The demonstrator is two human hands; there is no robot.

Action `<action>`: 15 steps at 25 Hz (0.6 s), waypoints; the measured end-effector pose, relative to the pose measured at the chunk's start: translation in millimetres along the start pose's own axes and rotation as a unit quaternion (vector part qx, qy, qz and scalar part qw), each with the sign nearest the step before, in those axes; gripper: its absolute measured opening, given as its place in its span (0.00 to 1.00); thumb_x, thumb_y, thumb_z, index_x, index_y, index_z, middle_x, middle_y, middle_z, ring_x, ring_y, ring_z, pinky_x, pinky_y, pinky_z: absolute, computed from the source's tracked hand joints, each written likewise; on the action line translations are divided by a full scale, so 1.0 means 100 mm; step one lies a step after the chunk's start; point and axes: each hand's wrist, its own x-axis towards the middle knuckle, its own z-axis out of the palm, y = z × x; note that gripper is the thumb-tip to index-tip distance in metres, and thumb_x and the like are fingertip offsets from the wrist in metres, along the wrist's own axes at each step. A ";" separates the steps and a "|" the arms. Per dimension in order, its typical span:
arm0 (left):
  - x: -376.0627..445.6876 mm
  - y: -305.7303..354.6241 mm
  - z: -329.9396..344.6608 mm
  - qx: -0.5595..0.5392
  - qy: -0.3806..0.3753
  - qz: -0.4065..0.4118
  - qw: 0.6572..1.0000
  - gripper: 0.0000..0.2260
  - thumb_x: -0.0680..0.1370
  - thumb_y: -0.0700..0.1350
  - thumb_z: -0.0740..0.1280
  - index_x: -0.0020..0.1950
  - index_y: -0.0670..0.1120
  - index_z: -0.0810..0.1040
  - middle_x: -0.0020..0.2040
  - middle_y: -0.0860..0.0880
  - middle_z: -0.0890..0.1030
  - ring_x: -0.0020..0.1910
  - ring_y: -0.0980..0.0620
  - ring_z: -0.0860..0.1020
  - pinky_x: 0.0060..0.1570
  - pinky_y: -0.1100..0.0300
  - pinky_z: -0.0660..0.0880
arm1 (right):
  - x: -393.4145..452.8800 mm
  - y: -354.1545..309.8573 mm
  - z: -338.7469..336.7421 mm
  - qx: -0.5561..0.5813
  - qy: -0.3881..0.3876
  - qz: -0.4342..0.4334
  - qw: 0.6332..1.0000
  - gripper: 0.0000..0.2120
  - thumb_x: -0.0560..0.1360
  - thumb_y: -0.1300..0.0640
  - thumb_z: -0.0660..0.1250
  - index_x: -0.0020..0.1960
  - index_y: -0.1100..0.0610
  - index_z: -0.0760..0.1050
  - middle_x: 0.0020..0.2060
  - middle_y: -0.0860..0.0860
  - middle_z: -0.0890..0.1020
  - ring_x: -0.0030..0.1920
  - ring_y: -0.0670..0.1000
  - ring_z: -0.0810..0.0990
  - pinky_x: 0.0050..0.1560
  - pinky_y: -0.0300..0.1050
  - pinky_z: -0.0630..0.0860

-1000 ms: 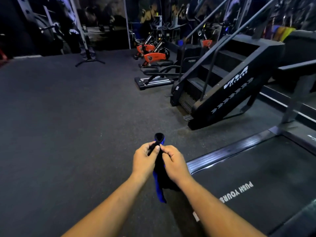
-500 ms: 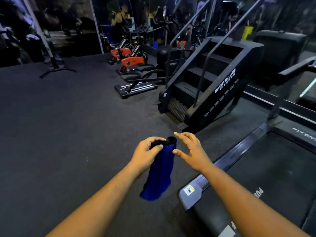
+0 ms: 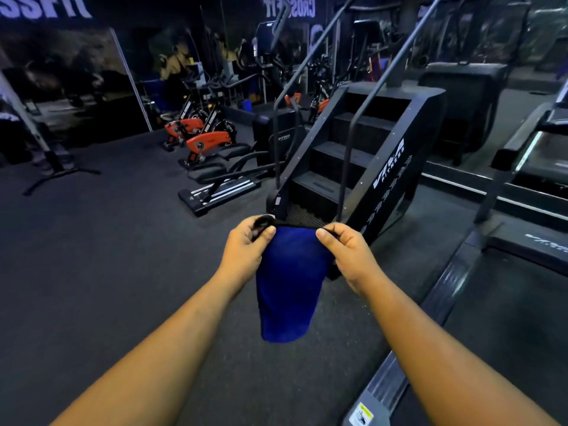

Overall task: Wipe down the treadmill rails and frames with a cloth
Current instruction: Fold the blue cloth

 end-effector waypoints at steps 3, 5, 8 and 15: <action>0.71 0.03 0.00 -0.137 -0.059 -0.024 0.989 0.20 0.76 0.46 0.72 0.67 0.51 0.73 0.54 0.54 0.83 0.54 0.57 0.81 0.54 0.59 0.77 | 0.68 -0.21 0.07 0.122 0.063 0.002 0.991 0.07 0.79 0.53 0.68 0.42 0.52 0.80 0.40 0.55 0.83 0.43 0.53 0.81 0.48 0.51 0.79; 1.04 -0.14 0.06 -0.126 -0.166 -0.079 0.975 0.27 0.73 0.46 0.75 0.70 0.53 0.69 0.60 0.57 0.81 0.59 0.59 0.80 0.54 0.61 0.77 | 1.16 -0.40 0.04 0.155 0.096 -0.004 0.983 0.09 0.79 0.52 0.68 0.41 0.52 0.79 0.37 0.53 0.81 0.39 0.51 0.80 0.45 0.48 0.79; 1.41 -0.47 0.33 -0.059 -0.265 -0.127 0.954 0.21 0.74 0.41 0.74 0.66 0.44 0.76 0.62 0.49 0.82 0.63 0.48 0.79 0.62 0.53 0.77 | 1.78 -0.50 -0.19 0.203 0.169 0.017 0.964 0.11 0.79 0.49 0.67 0.47 0.57 0.78 0.39 0.54 0.83 0.40 0.52 0.81 0.45 0.49 0.81; 2.84 -0.90 1.06 -0.151 -0.278 -0.149 0.937 0.10 0.80 0.40 0.67 0.59 0.37 0.80 0.54 0.39 0.84 0.55 0.40 0.82 0.54 0.51 0.80 | 2.08 0.76 -0.58 0.027 0.098 0.272 0.957 0.23 0.79 0.38 0.59 0.60 0.52 0.80 0.53 0.51 0.86 0.54 0.51 0.84 0.46 0.44 0.76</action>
